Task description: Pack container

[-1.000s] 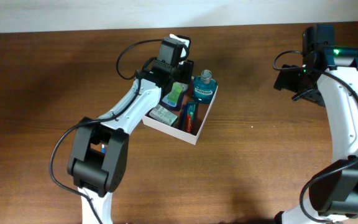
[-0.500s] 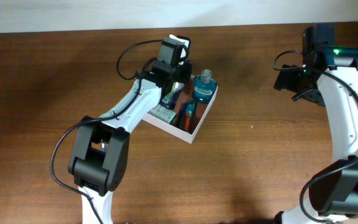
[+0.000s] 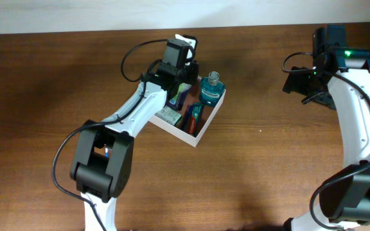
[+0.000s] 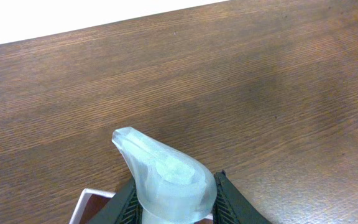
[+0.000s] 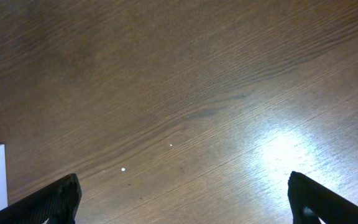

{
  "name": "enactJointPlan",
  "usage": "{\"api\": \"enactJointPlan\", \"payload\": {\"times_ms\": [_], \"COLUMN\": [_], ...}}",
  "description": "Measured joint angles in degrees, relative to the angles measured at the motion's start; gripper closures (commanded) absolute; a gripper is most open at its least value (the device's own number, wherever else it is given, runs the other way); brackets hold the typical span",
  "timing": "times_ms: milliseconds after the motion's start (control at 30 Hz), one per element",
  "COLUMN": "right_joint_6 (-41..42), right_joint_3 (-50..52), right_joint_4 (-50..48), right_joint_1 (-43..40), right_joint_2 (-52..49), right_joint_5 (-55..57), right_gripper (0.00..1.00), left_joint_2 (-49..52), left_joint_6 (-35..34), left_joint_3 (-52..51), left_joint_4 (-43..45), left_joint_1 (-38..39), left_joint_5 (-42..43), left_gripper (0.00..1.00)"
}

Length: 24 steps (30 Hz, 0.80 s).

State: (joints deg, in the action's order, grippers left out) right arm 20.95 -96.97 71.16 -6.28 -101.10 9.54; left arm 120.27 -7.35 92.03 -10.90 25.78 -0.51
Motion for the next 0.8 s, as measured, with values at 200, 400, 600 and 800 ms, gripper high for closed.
{"api": "enactJointPlan", "payload": {"times_ms": [200,400,600,800], "right_joint_6": [0.0,0.0,0.0,0.0], "right_joint_3": [0.0,0.0,0.0,0.0], "right_joint_4": [0.0,0.0,0.0,0.0], "right_joint_1": [0.0,0.0,0.0,0.0], "right_joint_2": [0.0,0.0,0.0,0.0], "right_joint_5": [0.0,0.0,0.0,0.0], "right_gripper": [0.01,0.02,0.01,0.01], "left_joint_2": [-5.0,-6.9,-6.9,-6.9], "left_joint_6": [-0.2,-0.2,-0.2,-0.2], "left_joint_3": [0.0,0.0,0.0,-0.1], "left_joint_4": [-2.4,-3.8,-8.4,-9.4], "left_joint_1": [0.0,0.1,0.1,0.1], "left_joint_5": [0.5,1.6,1.8,2.0], "left_gripper": [1.00,1.00,1.00,1.00]}}
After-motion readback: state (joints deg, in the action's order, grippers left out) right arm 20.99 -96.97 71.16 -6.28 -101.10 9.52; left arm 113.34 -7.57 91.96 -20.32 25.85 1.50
